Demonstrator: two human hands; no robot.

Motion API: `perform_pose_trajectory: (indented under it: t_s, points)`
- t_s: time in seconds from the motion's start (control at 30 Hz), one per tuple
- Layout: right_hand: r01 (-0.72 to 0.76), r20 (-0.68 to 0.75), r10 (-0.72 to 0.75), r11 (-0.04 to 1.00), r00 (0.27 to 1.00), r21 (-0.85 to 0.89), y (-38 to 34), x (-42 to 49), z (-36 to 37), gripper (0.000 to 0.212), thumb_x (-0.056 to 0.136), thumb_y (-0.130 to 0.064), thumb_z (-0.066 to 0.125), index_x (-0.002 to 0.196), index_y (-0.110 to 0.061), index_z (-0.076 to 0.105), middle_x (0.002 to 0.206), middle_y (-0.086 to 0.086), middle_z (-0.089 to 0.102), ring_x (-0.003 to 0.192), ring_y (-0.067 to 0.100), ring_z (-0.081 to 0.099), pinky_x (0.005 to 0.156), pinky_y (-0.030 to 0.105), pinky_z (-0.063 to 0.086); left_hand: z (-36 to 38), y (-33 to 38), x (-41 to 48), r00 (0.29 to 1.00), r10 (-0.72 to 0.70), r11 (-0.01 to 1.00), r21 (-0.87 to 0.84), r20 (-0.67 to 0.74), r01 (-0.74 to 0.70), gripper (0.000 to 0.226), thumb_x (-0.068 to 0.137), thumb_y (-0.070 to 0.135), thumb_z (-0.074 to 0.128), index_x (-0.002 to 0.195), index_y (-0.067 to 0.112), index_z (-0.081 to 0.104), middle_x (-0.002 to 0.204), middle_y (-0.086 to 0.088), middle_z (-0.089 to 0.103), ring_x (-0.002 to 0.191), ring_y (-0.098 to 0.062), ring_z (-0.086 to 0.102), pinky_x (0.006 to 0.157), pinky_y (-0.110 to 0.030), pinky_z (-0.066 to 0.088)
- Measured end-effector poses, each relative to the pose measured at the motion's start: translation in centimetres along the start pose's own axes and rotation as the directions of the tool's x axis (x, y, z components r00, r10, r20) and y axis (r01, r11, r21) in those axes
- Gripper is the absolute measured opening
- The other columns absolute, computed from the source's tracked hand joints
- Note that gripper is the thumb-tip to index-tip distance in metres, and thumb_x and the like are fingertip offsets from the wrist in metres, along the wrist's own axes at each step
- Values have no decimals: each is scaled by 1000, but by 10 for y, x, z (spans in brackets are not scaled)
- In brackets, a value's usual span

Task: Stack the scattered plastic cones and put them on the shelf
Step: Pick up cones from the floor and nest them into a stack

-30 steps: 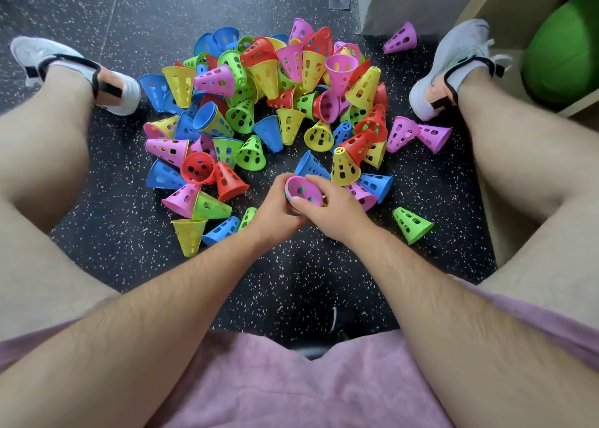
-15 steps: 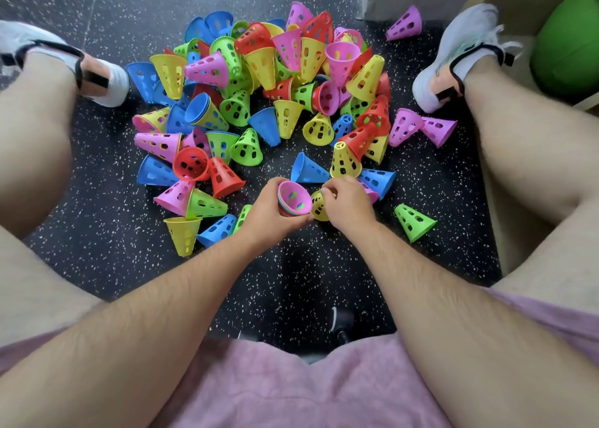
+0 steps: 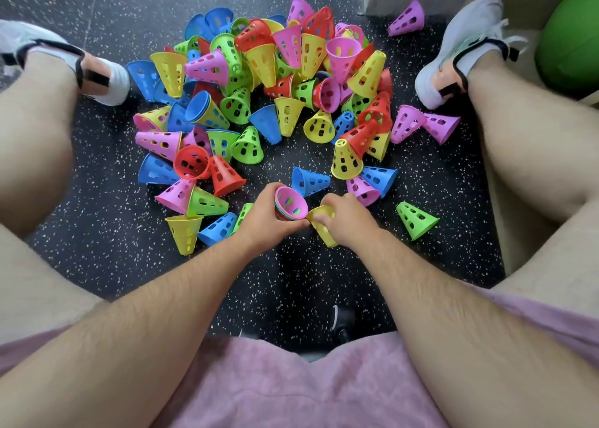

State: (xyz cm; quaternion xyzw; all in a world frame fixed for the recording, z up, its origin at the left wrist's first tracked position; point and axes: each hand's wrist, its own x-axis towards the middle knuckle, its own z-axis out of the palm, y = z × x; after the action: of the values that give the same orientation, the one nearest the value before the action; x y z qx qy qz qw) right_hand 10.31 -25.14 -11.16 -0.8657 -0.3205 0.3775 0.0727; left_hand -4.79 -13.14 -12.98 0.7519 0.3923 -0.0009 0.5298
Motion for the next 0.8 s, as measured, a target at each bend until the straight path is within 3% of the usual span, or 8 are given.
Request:
perform_pose_trajectory:
  t_s: [0.13,0.23,0.33,0.43,0.57,0.7,0.8]
  points:
    - [26,-165,-18,999,986,47,4,-5,-14,37,102,-45,49,131,-23,52,125,9,52,105,29,56,87,40,49,-2,0,0,1000,-11,1000,11,-3,11,74,71,39,94,129,29,48,117,14,62,105,1,60,82,-18,43]
    - [121,-389,-35,973,920,198,1,-12,-28,32,103,-42,49,125,-21,56,115,6,55,102,26,55,83,36,45,-2,4,-1,1000,-6,1000,25,11,6,73,71,38,94,128,28,49,116,13,62,102,2,59,79,-14,42]
    - [208,-488,-44,935,872,288,-8,-17,-35,26,103,-42,48,116,-24,62,102,-3,54,95,19,53,82,36,46,0,8,-2,1000,5,999,33,18,-5,72,72,38,94,128,28,50,114,14,62,99,3,58,74,-12,39]
    - [300,-409,-184,923,894,241,-15,-24,-31,22,103,-37,50,114,-23,63,99,-6,54,91,15,51,82,34,43,2,15,-3,1000,19,1000,-3,16,-19,69,71,36,94,124,30,51,109,14,66,97,0,64,75,-16,47]
    - [372,-219,-336,916,916,150,-19,-35,-21,23,102,-32,51,116,-21,65,115,-1,63,107,16,53,92,33,43,7,19,-1,999,52,997,-62,9,-51,61,72,26,91,119,29,52,104,9,69,90,-5,69,83,-36,60]
    - [272,-63,-265,933,962,236,-16,-38,-22,25,100,-41,47,123,-34,56,121,-4,62,105,14,58,88,33,47,8,18,-1,998,62,998,-6,31,-62,60,73,28,89,120,27,51,104,9,67,90,-8,67,84,-37,59]
    - [192,-113,-164,930,980,313,-10,-36,-23,34,100,-42,46,132,-32,51,126,-11,60,110,11,57,91,32,46,10,16,2,997,60,998,-1,47,-60,66,69,36,95,119,30,51,105,12,67,94,-6,68,83,-32,56]
